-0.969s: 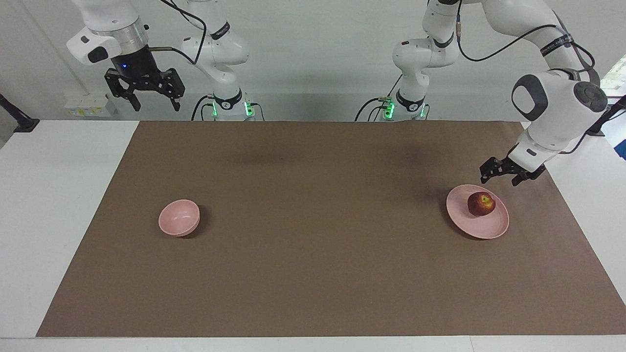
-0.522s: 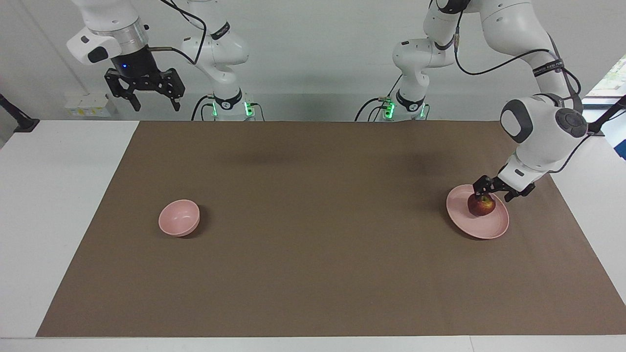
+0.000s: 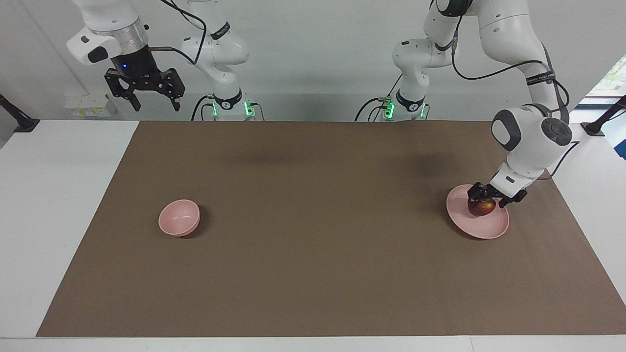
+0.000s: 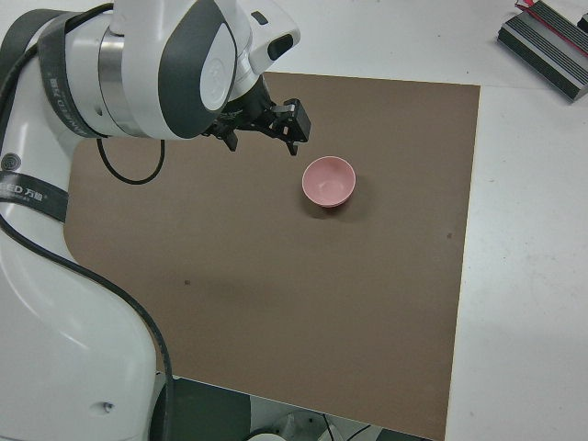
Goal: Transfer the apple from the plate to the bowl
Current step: 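Close the left gripper around the red apple, then lift the apple with the left gripper while the right gripper reaches toward it, then carry the apple to the right gripper and close the right gripper on it, then open the left gripper while the right gripper pulls the apple away, then lower the apple into the bowl with the right gripper while the left gripper retracts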
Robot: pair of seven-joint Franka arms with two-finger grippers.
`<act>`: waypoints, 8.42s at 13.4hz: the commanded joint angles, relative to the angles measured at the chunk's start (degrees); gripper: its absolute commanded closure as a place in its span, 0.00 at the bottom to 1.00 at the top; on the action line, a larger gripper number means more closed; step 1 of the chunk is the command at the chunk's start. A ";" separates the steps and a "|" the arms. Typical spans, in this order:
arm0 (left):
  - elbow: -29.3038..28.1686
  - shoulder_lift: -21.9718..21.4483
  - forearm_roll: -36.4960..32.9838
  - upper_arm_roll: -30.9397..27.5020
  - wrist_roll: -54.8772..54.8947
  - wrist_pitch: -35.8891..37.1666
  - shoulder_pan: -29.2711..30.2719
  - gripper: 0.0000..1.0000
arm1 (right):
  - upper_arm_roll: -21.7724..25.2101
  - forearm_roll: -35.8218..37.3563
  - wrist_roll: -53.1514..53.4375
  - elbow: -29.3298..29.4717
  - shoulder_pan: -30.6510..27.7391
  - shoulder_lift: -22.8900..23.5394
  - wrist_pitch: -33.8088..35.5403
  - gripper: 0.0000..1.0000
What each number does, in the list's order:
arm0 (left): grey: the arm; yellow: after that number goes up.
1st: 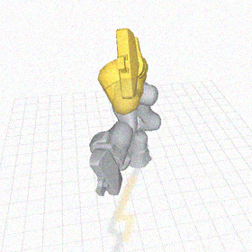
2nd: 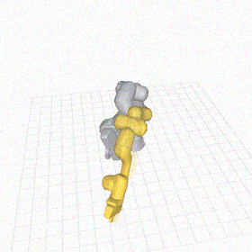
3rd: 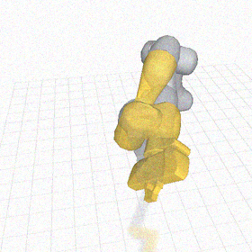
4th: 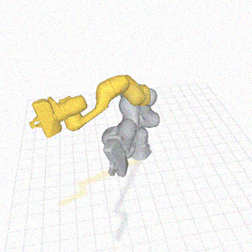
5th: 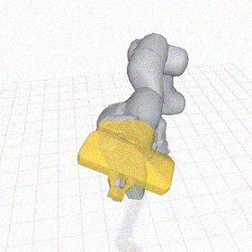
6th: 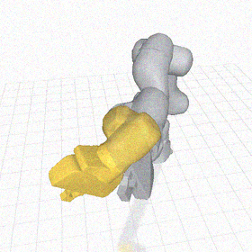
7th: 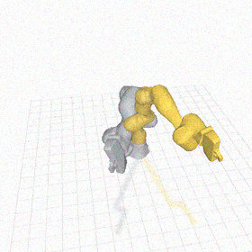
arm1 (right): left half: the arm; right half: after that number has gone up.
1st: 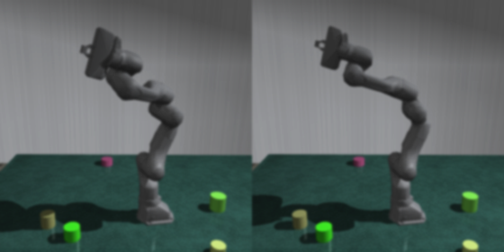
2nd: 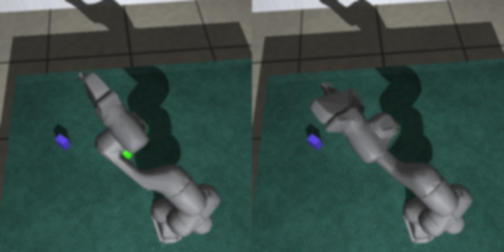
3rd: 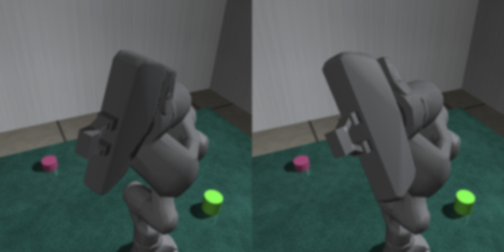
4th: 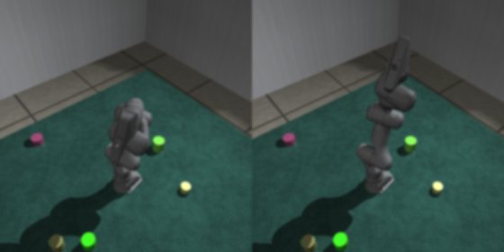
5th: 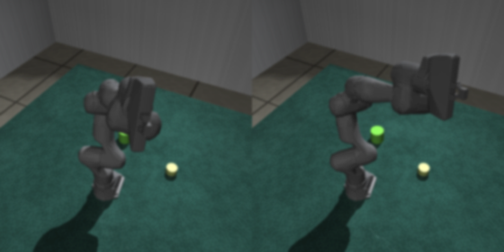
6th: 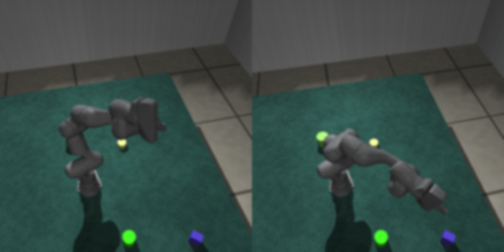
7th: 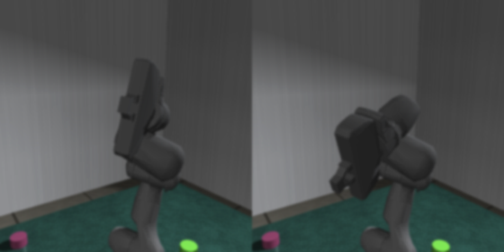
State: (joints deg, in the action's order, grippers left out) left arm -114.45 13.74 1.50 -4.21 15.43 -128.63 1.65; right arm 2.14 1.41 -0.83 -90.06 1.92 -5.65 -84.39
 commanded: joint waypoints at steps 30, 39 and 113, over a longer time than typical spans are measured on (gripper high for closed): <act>0.45 0.77 0.52 -0.54 -3.46 -3.38 -2.09 1.00 | -0.56 -0.27 -0.13 -1.52 0.28 -1.47 0.19 0.00; 10.82 0.24 2.88 0.25 -26.73 15.08 -7.71 1.00 | -0.38 -3.78 0.39 -4.16 -0.60 -2.00 0.55 0.00; 12.41 -1.43 65.60 35.41 -84.86 -3.03 -5.53 0.00 | -0.47 -41.70 2.42 -19.73 -12.11 -3.41 -2.97 1.00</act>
State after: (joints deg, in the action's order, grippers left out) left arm -101.61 11.77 72.89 30.88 -70.74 -131.89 -5.75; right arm 2.18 -44.62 3.07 -113.67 -8.94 -11.45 -88.82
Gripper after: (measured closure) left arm 0.000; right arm 0.216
